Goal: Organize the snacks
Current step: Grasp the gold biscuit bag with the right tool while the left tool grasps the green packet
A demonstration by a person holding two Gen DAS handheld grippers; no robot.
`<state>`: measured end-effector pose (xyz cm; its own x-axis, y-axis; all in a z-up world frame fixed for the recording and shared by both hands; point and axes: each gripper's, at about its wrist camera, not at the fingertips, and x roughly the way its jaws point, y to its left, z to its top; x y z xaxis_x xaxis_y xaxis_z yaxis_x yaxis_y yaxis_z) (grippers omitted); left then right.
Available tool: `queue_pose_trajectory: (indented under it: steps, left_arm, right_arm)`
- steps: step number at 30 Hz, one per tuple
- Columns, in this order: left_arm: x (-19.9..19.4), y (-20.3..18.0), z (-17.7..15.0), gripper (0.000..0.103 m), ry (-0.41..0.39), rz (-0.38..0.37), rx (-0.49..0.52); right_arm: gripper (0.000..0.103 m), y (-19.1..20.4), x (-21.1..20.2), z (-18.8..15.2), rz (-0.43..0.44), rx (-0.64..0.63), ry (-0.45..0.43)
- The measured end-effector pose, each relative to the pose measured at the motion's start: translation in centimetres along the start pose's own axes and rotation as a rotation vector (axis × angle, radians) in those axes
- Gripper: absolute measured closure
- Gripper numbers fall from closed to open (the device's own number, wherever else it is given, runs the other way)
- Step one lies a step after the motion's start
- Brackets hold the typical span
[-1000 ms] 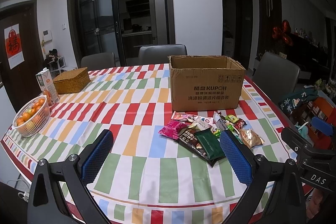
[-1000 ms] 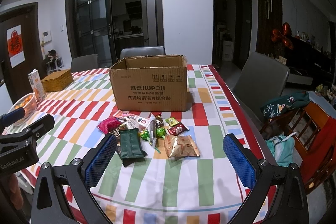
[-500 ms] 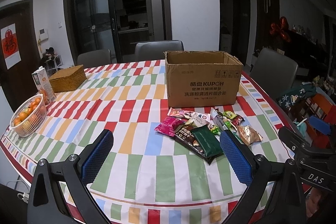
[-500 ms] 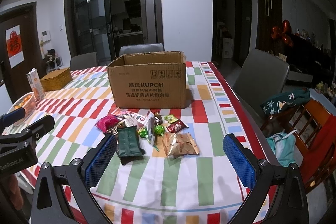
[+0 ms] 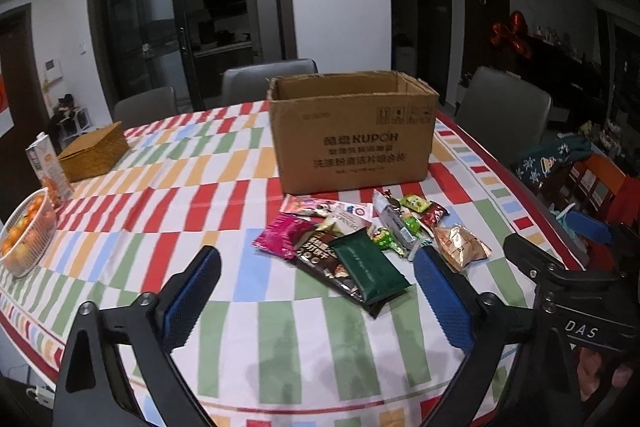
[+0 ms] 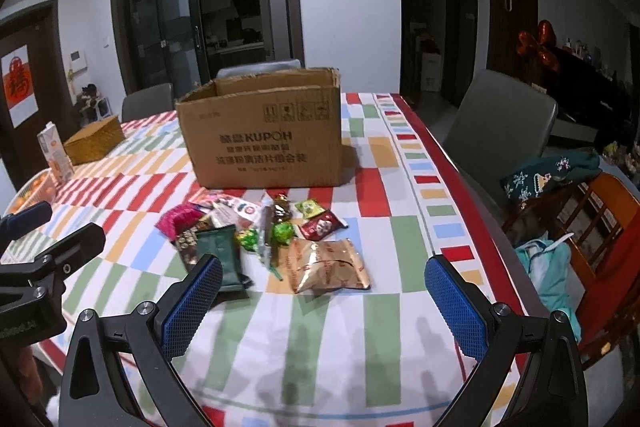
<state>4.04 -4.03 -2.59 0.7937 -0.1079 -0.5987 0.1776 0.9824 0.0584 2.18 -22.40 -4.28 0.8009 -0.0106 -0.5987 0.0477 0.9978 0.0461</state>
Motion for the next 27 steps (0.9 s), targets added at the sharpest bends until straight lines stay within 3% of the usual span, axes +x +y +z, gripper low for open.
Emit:
queue_pose_trajectory:
  steps: [7,14,27]
  left_arm:
    - [3.4,-1.0,0.4,0.014,0.062,-0.035,-0.005]
    - [7.1,-2.2,0.0,0.024,0.132,-0.04,0.004]
    - [12.2,-4.1,-0.8,0.031,0.233,-0.039,0.04]
  right_arm:
    - [0.002,-1.1,3.3,0.0,0.005,0.012,0.045]
    - [0.009,-1.9,6.7,-0.2,0.045,0.016,0.112]
    - [0.018,-2.6,11.2,-0.7,0.118,0.01,0.217]
